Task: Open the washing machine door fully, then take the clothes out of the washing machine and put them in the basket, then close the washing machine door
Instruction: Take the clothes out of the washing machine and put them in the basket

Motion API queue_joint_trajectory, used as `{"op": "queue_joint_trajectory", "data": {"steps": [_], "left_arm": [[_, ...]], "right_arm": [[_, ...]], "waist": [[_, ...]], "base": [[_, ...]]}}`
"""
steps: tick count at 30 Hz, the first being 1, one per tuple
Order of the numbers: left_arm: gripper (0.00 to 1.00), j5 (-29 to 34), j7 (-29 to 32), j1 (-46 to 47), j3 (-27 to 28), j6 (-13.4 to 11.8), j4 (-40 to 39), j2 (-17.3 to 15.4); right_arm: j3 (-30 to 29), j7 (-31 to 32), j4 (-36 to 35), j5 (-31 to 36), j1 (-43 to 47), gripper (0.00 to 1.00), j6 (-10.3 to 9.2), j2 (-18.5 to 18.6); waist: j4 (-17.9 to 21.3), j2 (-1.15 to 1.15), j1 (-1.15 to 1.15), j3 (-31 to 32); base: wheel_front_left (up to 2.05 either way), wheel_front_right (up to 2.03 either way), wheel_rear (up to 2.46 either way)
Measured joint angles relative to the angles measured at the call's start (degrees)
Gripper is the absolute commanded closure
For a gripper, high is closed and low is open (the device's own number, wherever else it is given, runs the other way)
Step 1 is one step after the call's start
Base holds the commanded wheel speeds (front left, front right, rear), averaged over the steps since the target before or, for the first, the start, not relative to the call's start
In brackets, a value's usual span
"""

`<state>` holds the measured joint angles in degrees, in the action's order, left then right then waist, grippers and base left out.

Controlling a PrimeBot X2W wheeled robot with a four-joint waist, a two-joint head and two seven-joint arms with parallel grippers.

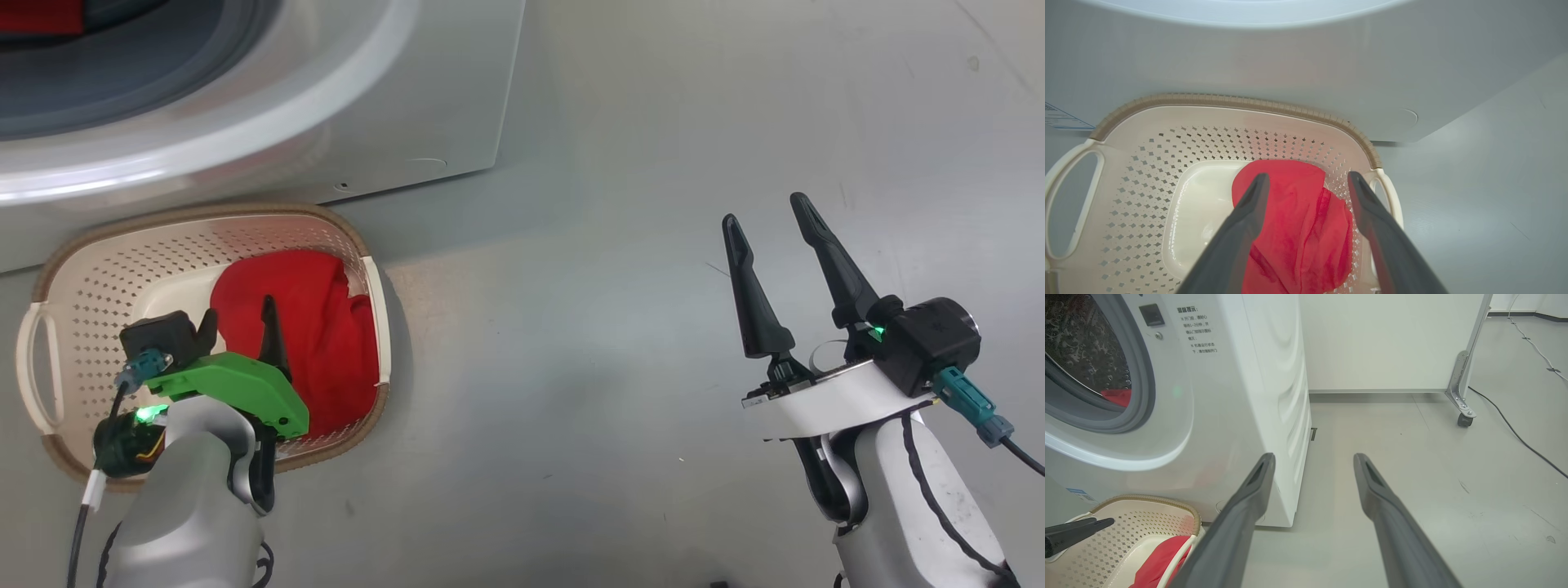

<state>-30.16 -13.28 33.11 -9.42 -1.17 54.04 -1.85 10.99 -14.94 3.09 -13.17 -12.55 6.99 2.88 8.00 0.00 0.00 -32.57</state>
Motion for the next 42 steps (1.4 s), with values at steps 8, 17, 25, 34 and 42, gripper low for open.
{"op": "queue_joint_trajectory", "data": {"steps": [8, 17, 25, 34, 42], "left_arm": [[0.0, 0.7, -1.0, -1.7, -0.8, 1.3, -2.3, 0.1], [0.0, 3.4, -1.2, -2.8, -0.5, 1.6, -12.8, 0.3], [0.0, 6.5, -1.2, -6.7, 0.8, 1.5, -20.8, 0.3], [0.0, 8.9, -1.2, -11.8, 1.3, 1.1, -28.8, 0.3], [0.0, 10.3, -1.2, -18.8, 1.4, 0.2, -33.2, 0.3]], "right_arm": [[-1.1, 0.0, 1.8, 0.0, 0.3, 0.0, 0.0, 0.1], [-2.6, 0.0, 3.2, 0.1, 3.3, 0.0, 0.0, 0.5], [-2.5, 0.0, 4.3, 0.1, 5.3, 0.0, 0.0, 0.4], [-2.7, 0.0, 4.5, 0.2, 7.5, 0.0, 0.0, 0.4], [-3.3, 0.0, 4.5, 0.6, 10.5, 0.0, 0.0, 0.3]], "waist": [[-1.4, 0.0, 0.0, 3.8], [-3.5, 0.0, 0.0, 9.0], [-4.9, 0.0, 0.0, 13.6], [-5.8, 0.0, 0.0, 18.5], [-6.8, 0.0, 0.0, 22.5]], "base": [[0.0, 0.0, 0.0], [0.0, 0.0, 0.0], [0.0, 0.0, 0.0], [0.0, 0.0, 0.0], [0.0, 0.0, 0.0]]}}
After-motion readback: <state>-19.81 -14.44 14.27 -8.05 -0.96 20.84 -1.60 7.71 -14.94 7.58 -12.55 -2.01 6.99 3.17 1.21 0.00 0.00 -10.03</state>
